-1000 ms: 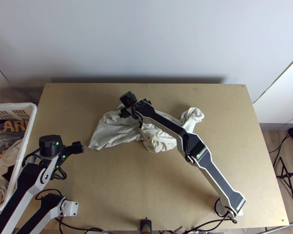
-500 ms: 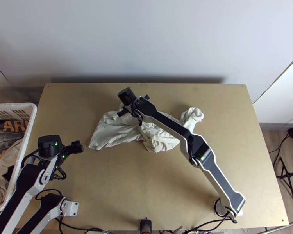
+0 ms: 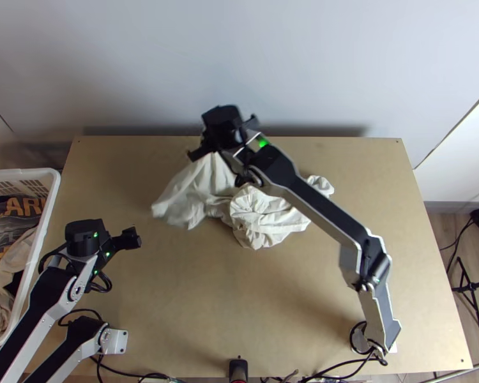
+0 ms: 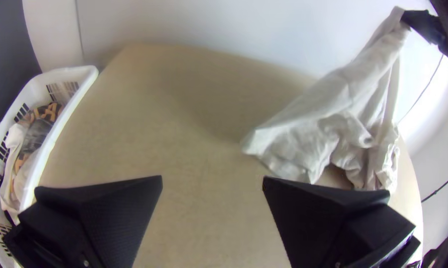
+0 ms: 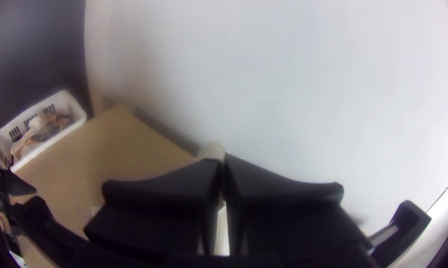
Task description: Fold the t-shirt
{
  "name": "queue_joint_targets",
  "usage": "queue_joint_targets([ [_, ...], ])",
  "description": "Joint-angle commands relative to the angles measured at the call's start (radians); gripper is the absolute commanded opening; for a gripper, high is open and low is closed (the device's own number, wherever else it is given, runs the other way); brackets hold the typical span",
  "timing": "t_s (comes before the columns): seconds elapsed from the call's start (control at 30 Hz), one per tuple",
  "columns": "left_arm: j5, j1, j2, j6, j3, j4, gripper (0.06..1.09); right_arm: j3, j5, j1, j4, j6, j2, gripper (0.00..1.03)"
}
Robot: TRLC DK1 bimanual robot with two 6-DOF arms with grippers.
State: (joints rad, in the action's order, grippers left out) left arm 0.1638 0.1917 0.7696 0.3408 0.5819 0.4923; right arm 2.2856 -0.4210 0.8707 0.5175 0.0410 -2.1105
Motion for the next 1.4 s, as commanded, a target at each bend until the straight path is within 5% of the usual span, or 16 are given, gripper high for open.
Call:
queue_joint_targets([
  [0.0, -0.007, 0.055, 0.036, 0.0, 0.007, -0.044, 1.04, 0.0, -0.027, 0.004, -0.047, 0.043, 0.122, 0.03],
  [0.23, -0.007, 0.115, 0.102, -0.04, 0.044, -0.098, 1.04, -0.018, -0.027, 0.004, -0.194, 0.085, 0.211, 0.03],
  [0.5, -0.007, 0.107, 0.131, -0.059, 0.101, -0.098, 1.04, 0.089, -0.056, 0.028, -0.686, 0.392, 0.172, 0.03],
  [0.8, -0.007, 0.098, 0.129, -0.031, 0.076, -0.115, 1.04, 0.089, -0.114, 0.05, -1.004, 0.53, 0.242, 0.03],
  [1.07, -0.009, 0.158, 0.155, -0.003, 0.085, -0.164, 1.04, 0.109, -0.119, 0.096, -1.051, 0.493, 0.285, 0.03],
  [1.37, -0.007, 0.525, 0.244, 0.04, 0.062, -0.374, 1.04, 0.083, -0.133, 0.1, -1.036, 0.5, 0.307, 0.03],
])
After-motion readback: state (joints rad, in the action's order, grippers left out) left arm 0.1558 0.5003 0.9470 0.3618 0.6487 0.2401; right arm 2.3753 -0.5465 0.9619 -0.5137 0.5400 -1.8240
